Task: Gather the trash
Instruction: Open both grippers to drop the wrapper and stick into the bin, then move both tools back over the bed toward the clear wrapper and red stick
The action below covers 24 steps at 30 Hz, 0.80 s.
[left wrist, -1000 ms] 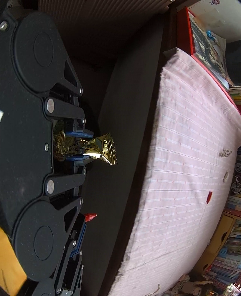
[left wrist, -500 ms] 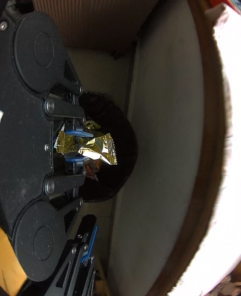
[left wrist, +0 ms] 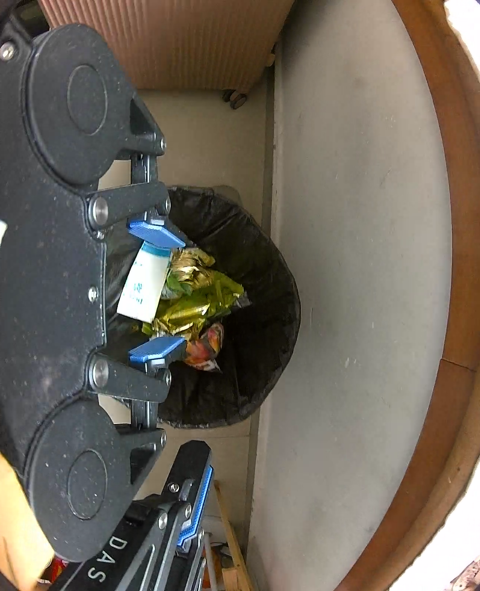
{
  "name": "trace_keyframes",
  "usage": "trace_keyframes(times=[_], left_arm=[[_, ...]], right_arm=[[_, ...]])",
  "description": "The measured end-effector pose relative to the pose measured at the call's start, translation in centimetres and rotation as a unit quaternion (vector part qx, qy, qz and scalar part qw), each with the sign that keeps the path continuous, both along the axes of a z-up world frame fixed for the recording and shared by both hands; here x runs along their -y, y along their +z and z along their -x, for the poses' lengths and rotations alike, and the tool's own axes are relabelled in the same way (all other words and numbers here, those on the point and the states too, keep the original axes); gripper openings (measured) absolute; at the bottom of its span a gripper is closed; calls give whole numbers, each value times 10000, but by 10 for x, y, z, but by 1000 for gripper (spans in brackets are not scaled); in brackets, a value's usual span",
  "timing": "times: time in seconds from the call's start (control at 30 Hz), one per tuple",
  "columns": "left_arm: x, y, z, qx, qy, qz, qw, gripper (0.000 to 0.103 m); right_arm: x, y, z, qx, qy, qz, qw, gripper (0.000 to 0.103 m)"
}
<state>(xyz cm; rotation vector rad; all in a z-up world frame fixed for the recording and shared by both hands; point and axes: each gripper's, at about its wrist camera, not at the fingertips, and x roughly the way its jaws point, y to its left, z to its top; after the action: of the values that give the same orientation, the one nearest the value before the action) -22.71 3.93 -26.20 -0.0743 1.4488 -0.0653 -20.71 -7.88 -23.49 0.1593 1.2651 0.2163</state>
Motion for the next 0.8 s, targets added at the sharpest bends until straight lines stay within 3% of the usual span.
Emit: trace_keyframes(times=[0.23, 0.4, 0.57, 0.8], left_arm=[[-2, -3, -1, 3, -126, 14, 9999, 60], [5, -4, -3, 6, -270, 20, 9996, 66], [4, -2, -6, 19, -410, -11, 9992, 72], [9, 19, -10, 166, -492, -82, 9986, 73]], right_arm=[[-6, 2, -1, -21, -198, 117, 9997, 40], [-2, -2, 0, -35, -361, 188, 9992, 42], [5, -3, 1, -2, -516, 181, 9985, 50], [13, 13, -3, 167, -652, 102, 9977, 60]])
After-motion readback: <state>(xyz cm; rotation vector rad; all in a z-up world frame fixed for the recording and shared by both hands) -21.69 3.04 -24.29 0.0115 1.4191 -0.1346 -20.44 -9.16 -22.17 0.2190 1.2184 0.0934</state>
